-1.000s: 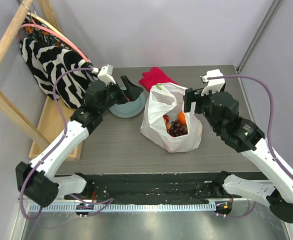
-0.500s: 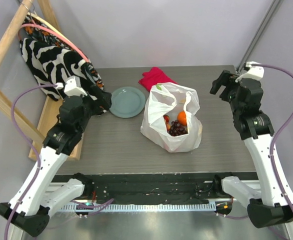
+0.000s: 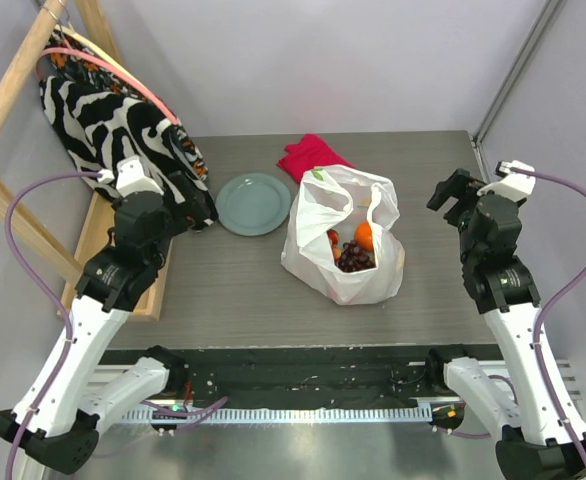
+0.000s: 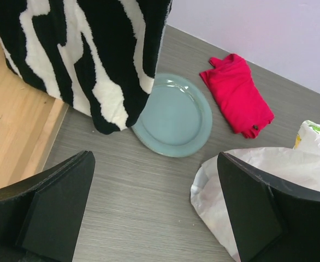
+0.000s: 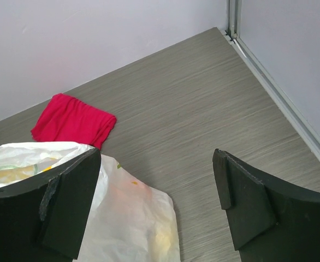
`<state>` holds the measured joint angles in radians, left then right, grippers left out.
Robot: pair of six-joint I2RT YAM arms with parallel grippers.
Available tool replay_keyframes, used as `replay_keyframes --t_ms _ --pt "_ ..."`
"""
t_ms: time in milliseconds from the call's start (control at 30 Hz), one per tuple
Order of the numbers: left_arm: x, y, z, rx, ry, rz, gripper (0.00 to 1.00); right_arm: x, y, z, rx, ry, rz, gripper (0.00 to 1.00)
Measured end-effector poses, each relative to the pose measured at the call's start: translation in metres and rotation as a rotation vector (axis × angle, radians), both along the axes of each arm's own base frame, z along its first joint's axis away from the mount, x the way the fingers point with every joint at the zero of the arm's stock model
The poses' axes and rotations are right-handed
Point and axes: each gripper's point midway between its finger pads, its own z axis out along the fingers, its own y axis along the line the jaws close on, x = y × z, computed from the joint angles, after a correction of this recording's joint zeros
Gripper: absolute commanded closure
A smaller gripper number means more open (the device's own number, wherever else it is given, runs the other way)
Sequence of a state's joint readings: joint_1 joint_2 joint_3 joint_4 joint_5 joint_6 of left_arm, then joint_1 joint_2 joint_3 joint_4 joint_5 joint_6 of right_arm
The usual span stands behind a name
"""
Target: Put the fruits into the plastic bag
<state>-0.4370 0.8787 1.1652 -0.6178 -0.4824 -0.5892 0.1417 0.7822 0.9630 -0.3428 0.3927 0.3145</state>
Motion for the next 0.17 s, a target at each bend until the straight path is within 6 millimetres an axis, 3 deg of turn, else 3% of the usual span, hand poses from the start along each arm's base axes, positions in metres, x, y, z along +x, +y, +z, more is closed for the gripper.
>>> replay_keyframes --t_ms 167 --pt "0.0001 0.0007 -0.0006 0.003 0.002 0.004 0.00 0.0009 -0.0018 0.0050 0.002 -0.025 -0.011 0.08"
